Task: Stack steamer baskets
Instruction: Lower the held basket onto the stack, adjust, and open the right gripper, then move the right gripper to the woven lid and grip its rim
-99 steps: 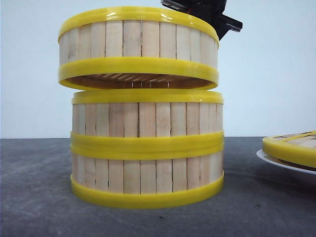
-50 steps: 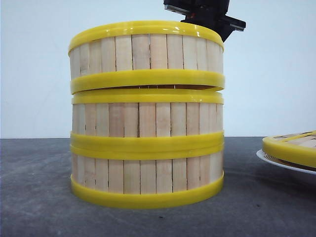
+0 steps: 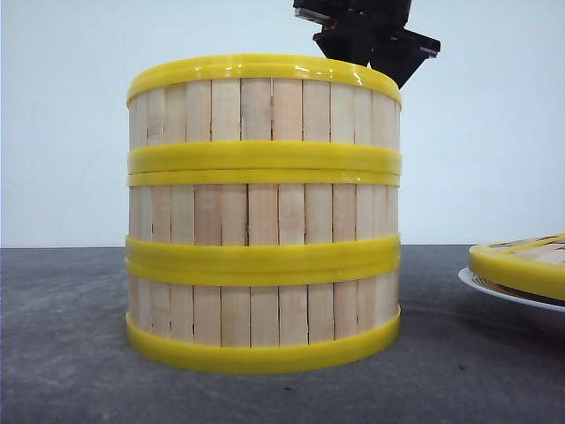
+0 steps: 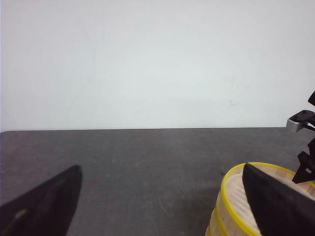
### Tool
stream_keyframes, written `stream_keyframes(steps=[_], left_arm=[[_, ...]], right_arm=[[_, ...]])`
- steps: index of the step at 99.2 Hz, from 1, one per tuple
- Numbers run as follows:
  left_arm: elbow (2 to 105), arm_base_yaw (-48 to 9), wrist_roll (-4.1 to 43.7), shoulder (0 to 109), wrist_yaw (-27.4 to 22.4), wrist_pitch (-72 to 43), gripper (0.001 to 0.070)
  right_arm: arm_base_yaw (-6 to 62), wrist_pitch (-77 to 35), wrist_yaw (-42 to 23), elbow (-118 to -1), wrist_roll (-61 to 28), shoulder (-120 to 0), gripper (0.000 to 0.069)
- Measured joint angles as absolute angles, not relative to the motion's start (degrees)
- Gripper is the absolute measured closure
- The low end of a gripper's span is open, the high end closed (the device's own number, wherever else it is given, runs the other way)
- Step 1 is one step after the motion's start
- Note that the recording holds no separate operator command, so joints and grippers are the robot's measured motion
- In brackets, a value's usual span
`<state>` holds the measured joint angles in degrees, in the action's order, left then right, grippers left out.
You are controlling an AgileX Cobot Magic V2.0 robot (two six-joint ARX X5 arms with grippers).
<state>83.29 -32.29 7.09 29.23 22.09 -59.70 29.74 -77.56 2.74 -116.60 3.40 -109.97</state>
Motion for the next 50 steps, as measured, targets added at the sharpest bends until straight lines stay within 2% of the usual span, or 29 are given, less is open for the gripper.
stream_keyframes(steps=[31,50], left_arm=[[83.3,-32.3,7.1,29.2,22.1,-59.6,0.0076],[83.3,-32.3,7.1,29.2,22.1,-59.5,0.0076]], right_arm=[[26.9,-77.5,4.1,-117.2,3.2,-109.8,0.0478],[25.8,-76.2,3.3,-117.2,3.2,-105.3,0.0478]])
